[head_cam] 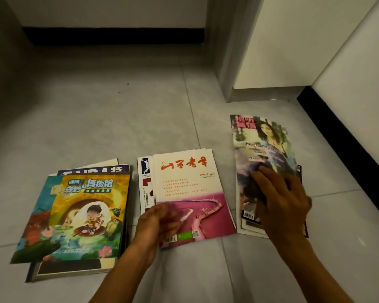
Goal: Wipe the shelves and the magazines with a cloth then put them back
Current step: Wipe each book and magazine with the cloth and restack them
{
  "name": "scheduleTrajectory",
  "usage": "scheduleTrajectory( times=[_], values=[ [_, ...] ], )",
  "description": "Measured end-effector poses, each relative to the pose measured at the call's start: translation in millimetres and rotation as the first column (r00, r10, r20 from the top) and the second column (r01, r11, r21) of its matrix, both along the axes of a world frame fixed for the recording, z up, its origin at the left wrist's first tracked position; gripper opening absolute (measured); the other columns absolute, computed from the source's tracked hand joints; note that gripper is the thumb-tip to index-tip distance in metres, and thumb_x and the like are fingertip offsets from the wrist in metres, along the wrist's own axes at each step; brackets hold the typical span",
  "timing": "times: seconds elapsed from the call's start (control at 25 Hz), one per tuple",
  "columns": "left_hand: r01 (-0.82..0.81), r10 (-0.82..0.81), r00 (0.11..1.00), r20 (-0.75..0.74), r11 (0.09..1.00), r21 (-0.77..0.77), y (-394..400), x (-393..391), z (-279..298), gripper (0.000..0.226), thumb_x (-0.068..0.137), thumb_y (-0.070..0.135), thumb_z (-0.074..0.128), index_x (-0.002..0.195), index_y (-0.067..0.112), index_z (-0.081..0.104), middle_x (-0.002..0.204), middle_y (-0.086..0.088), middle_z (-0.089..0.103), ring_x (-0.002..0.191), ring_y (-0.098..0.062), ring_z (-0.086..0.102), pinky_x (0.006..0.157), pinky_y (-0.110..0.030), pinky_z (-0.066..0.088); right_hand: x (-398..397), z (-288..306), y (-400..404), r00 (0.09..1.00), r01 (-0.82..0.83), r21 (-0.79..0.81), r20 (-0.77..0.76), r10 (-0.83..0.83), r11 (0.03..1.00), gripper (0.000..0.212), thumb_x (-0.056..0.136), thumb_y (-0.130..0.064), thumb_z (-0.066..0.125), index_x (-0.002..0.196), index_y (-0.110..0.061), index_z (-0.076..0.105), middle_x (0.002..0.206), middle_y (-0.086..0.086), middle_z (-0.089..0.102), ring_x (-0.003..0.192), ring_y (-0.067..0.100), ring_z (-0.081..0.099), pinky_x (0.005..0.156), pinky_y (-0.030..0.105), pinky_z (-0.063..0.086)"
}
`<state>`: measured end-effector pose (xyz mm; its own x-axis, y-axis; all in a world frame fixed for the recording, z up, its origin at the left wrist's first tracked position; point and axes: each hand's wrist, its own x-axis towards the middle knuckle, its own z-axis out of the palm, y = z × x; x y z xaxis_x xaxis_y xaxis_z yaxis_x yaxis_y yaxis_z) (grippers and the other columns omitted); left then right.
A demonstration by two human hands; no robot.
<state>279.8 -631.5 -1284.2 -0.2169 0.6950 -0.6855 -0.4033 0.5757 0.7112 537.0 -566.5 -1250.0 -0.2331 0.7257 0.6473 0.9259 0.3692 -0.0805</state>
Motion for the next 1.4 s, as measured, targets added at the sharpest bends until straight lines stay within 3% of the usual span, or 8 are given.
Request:
scheduleTrajectory(
  times=[0.12, 0.24, 0.64, 0.8, 0.92, 1.12, 1.24, 1.4],
  values=[
    [0.019, -0.02, 1.0, -0.022, 1.0, -0.023, -2.0, 4.0, -0.8, 0.018, 0.097, 0.02, 0.051, 0.104, 0.014, 0.066, 0.091, -0.011, 0.075, 0.079, -0.031, 0.069, 0.072, -0.037, 0.055, 23.4, -62.8, -9.0, 0.983, 0.139, -0.303, 0.161, -0.093, 0.943, 0.065, 0.055, -0.006, 0.089, 0.114, -0.011, 0.065, 0.115, 0.015, 0.066, 0.1, 0.048, 0.059, 0.078, 0.062, 0.051],
    [0.036, -0.037, 0.999, -0.029, 0.999, -0.032, -4.7, -0.2, -6.7, 0.019, 0.097, 0.019, 0.051, 0.105, 0.012, 0.066, 0.093, -0.012, 0.074, 0.077, -0.03, 0.069, 0.069, -0.036, 0.054, 39.1, -109.2, -25.8, 0.976, 0.183, -0.566, 0.203, -0.08, 0.804, 0.068, 0.056, -0.002, 0.088, 0.118, -0.018, 0.065, 0.121, 0.01, 0.065, 0.098, 0.045, 0.061, 0.072, 0.06, 0.054],
    [-0.11, 0.098, 0.977, -0.188, 0.993, -0.052, -0.2, 4.2, -21.8, 0.014, 0.092, 0.005, 0.054, 0.091, 0.01, 0.066, 0.089, -0.012, 0.07, 0.079, -0.028, 0.064, 0.068, -0.035, 0.052, 54.0, -71.2, -10.0, 0.997, 0.063, -0.784, 0.078, -0.003, 0.618, 0.062, 0.09, -0.024, 0.064, 0.145, -0.03, 0.036, 0.141, 0.004, 0.05, 0.124, 0.026, 0.052, 0.096, 0.035, 0.047],
    [0.046, -0.097, 0.863, -0.496, 0.992, -0.113, -3.6, 1.6, -42.1, 0.021, 0.084, 0.022, 0.07, 0.102, 0.018, 0.06, 0.104, 0.0, 0.062, 0.087, -0.021, 0.06, 0.068, -0.036, 0.055, -0.3, -45.6, 0.5, 0.939, -0.139, -0.749, -0.308, -0.155, 0.648, 0.052, 0.082, -0.015, 0.072, 0.12, -0.027, 0.039, 0.112, -0.001, 0.056, 0.091, 0.011, 0.058, 0.068, 0.015, 0.048],
    [0.2, -0.305, 0.706, -0.639, 0.951, -0.233, -6.8, 4.2, -51.4, 0.053, 0.07, 0.041, 0.08, 0.111, 0.024, 0.052, 0.105, 0.001, 0.061, 0.092, -0.024, 0.062, 0.078, -0.046, 0.057, -64.6, -49.6, -3.4, 0.887, -0.252, -0.687, -0.445, -0.121, 0.682, 0.048, 0.079, -0.023, 0.075, 0.112, -0.029, 0.041, 0.117, -0.008, 0.045, 0.104, 0.011, 0.052, 0.083, 0.026, 0.053],
    [0.19, -0.293, 0.73, -0.617, 0.955, -0.229, -3.8, 0.9, -51.7, 0.046, 0.074, 0.027, 0.081, 0.11, 0.015, 0.055, 0.102, -0.007, 0.065, 0.082, -0.023, 0.06, 0.074, -0.034, 0.053, -95.2, -114.1, -46.1, 0.998, -0.052, -0.744, -0.018, 0.058, 0.667, 0.05, 0.09, -0.063, 0.038, 0.13, -0.035, 0.049, 0.14, -0.005, 0.049, 0.127, 0.024, 0.046, 0.105, 0.046, 0.037],
    [0.162, -0.217, 0.718, -0.662, 0.976, -0.144, -8.2, 2.0, -52.6, 0.033, 0.076, 0.017, 0.079, 0.101, 0.012, 0.057, 0.094, -0.004, 0.065, 0.079, -0.02, 0.059, 0.071, -0.032, 0.051, -92.6, -123.7, -67.4, 0.981, -0.092, -0.703, 0.056, 0.184, 0.705, 0.051, 0.096, -0.058, 0.026, 0.137, -0.034, 0.045, 0.145, -0.004, 0.046, 0.131, 0.026, 0.046, 0.11, 0.046, 0.029],
    [0.145, -0.165, 0.654, -0.738, 0.985, -0.092, -9.5, 8.3, -51.4, 0.032, 0.072, 0.023, 0.082, 0.09, 0.016, 0.056, 0.086, 0.003, 0.063, 0.078, -0.019, 0.062, 0.071, -0.034, 0.053, -66.0, -132.2, -41.9, 0.943, -0.112, -0.637, 0.173, 0.283, 0.763, 0.053, 0.093, -0.055, 0.032, 0.139, -0.032, 0.043, 0.148, -0.002, 0.042, 0.131, 0.027, 0.045, 0.102, 0.049, 0.043]
  ],
)
